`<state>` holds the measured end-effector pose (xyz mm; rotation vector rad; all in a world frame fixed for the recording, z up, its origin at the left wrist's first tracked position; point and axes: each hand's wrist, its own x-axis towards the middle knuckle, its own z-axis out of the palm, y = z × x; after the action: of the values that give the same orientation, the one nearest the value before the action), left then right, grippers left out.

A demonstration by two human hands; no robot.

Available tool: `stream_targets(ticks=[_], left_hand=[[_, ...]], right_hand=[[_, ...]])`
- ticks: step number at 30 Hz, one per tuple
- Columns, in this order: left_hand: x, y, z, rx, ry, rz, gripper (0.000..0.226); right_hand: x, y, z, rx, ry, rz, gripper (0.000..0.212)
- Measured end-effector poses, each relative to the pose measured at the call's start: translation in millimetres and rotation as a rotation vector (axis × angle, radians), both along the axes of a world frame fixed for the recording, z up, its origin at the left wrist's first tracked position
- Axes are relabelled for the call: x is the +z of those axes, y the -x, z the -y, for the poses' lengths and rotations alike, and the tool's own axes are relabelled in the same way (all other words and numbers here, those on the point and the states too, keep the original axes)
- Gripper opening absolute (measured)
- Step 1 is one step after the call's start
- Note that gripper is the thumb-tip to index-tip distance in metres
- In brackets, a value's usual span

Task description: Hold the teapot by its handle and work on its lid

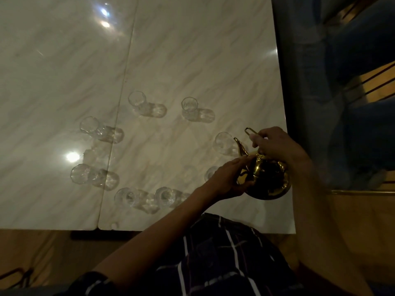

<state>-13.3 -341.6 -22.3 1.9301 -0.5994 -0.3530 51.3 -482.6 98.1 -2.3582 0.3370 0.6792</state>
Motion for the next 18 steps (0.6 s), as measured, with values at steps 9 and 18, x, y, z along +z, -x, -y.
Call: stream_targets(ticks=[9, 18], left_hand=[[2.9, 0.9, -1.0, 0.023, -0.01, -0.007, 0.068], [5.8, 1.0, -1.1, 0.012, -0.02, -0.021, 0.067]], right_hand=[[-4.7, -0.1, 3.0, 0.011, 0.007, 0.001, 0.033], [-7.4, -0.8, 3.6, 0.016, 0.013, 0.003, 0.034]])
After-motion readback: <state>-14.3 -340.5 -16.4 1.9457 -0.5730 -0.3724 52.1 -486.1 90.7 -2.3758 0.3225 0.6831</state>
